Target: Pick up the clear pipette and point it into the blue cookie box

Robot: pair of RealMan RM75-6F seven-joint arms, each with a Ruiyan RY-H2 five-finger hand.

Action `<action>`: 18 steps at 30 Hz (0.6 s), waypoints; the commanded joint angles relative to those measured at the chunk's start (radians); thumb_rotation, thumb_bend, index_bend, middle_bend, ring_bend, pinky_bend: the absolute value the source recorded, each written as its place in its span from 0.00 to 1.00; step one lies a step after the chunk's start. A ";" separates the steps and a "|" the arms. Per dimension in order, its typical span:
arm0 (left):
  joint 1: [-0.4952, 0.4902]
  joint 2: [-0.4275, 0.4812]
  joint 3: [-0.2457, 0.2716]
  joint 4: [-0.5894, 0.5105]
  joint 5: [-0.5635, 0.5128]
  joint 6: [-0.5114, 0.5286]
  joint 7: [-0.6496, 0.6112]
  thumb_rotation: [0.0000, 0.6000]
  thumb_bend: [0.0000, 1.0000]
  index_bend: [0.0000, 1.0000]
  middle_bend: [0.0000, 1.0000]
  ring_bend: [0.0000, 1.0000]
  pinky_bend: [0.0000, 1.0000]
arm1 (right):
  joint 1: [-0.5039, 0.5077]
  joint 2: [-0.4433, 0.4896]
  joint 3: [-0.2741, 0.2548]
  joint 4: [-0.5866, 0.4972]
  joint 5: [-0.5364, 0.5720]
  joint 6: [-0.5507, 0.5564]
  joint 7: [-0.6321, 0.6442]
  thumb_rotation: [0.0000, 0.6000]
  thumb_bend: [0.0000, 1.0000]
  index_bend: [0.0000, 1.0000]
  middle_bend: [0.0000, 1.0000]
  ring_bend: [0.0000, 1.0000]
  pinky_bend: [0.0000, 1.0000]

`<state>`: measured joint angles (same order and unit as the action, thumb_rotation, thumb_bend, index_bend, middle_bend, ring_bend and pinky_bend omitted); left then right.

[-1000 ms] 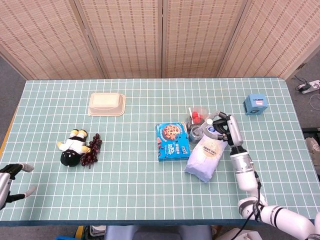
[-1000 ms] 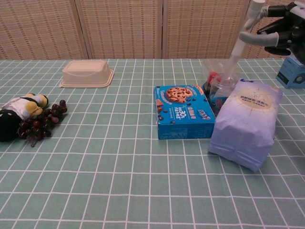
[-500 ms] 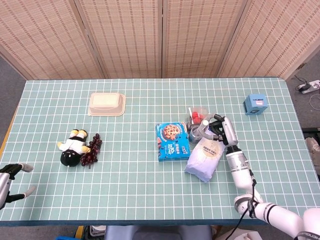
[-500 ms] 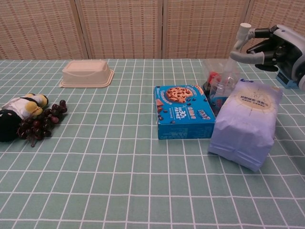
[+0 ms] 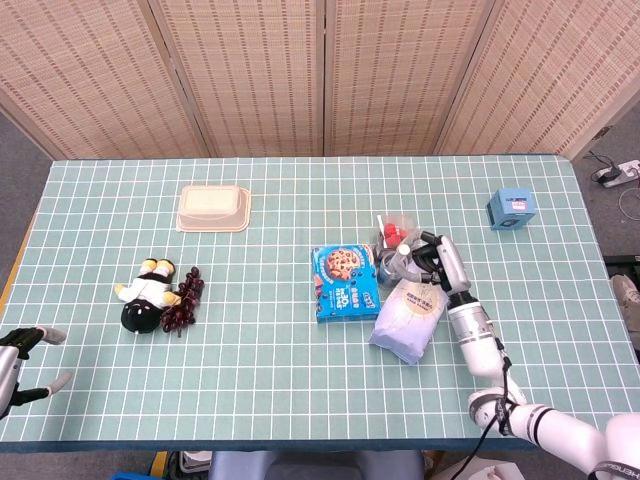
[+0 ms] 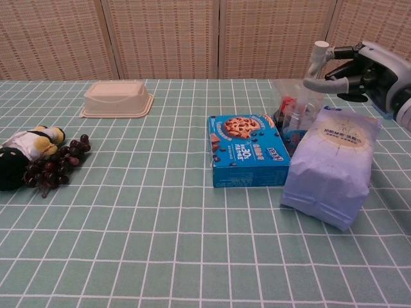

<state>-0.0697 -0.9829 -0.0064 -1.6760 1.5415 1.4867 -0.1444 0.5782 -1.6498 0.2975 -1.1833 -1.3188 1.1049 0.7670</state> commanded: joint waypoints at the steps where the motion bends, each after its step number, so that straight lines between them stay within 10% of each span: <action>1: 0.000 0.000 0.000 0.000 0.000 -0.001 0.000 1.00 0.15 0.48 0.43 0.35 0.49 | -0.001 0.004 -0.002 -0.003 -0.003 -0.002 0.000 1.00 0.33 0.53 1.00 1.00 1.00; 9: -0.001 -0.001 0.000 0.001 -0.002 -0.004 0.004 1.00 0.15 0.48 0.43 0.35 0.49 | -0.007 0.017 -0.008 -0.007 -0.021 0.008 0.014 1.00 0.02 0.40 1.00 1.00 1.00; 18: -0.002 -0.002 0.000 0.003 -0.005 -0.008 0.005 1.00 0.15 0.48 0.43 0.35 0.49 | -0.054 0.093 -0.034 -0.097 -0.100 0.122 -0.036 1.00 0.00 0.33 1.00 1.00 1.00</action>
<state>-0.0721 -0.9847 -0.0068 -1.6731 1.5367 1.4789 -0.1394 0.5427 -1.5840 0.2742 -1.2485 -1.3944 1.1944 0.7612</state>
